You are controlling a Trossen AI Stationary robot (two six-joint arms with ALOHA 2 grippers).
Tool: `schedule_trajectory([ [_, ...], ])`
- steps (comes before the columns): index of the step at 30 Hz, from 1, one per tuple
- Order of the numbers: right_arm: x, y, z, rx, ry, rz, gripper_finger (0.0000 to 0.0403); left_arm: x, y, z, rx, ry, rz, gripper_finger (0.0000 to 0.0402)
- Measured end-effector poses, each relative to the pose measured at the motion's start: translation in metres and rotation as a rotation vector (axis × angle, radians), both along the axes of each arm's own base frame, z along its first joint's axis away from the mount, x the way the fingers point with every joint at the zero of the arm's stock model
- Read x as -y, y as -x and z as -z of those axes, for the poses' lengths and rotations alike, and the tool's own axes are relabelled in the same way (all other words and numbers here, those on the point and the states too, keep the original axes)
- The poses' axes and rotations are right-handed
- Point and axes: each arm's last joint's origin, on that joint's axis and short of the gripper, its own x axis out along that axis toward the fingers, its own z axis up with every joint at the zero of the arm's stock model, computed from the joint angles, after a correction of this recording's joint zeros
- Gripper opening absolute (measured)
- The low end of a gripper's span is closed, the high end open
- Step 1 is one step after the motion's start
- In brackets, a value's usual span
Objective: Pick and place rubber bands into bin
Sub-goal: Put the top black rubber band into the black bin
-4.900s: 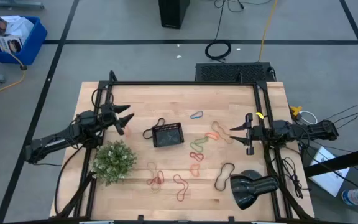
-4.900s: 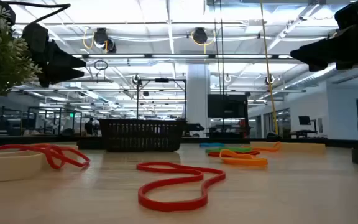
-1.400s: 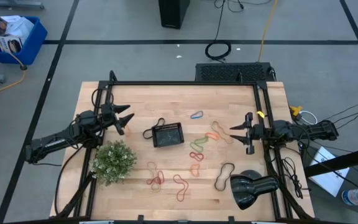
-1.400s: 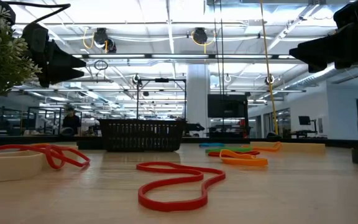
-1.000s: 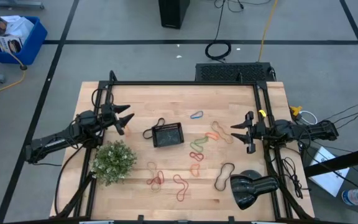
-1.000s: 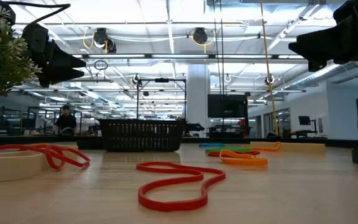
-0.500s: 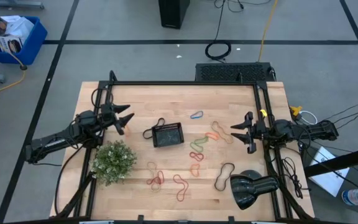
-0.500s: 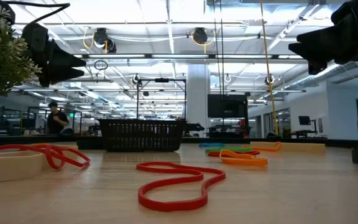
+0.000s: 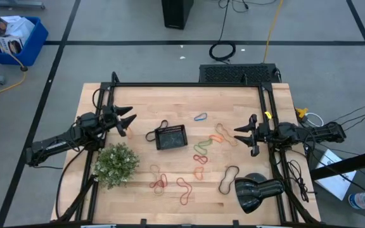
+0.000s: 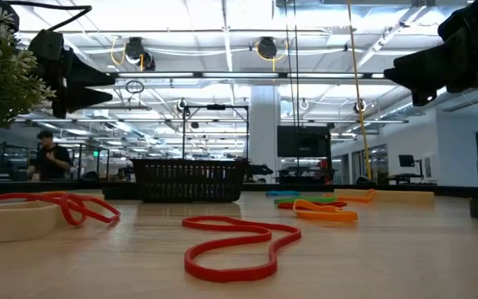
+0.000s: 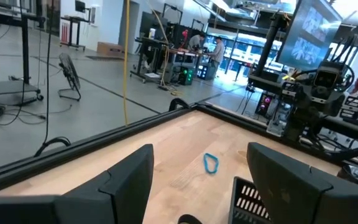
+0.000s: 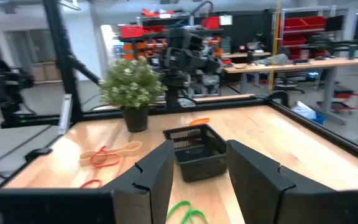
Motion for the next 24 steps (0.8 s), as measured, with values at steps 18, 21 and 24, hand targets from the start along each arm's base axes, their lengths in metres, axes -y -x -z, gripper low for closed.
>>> schedule_trajectory([
  [18,0.0017,-0.0032,0.0041,-0.051,0.007,0.075,0.0141,-0.0007,0.0003,0.0008,-0.009,0.000,-0.026,0.0267],
  [21,0.0017,-0.0036,0.0045,-0.057,0.009,0.076,0.0141,-0.0006,0.0003,0.0006,-0.023,-0.029,-0.026,0.0267],
  [24,0.0017,-0.0039,0.0041,-0.053,0.010,0.078,0.0141,-0.0006,0.0003,0.0008,-0.029,-0.037,-0.023,0.0267],
])
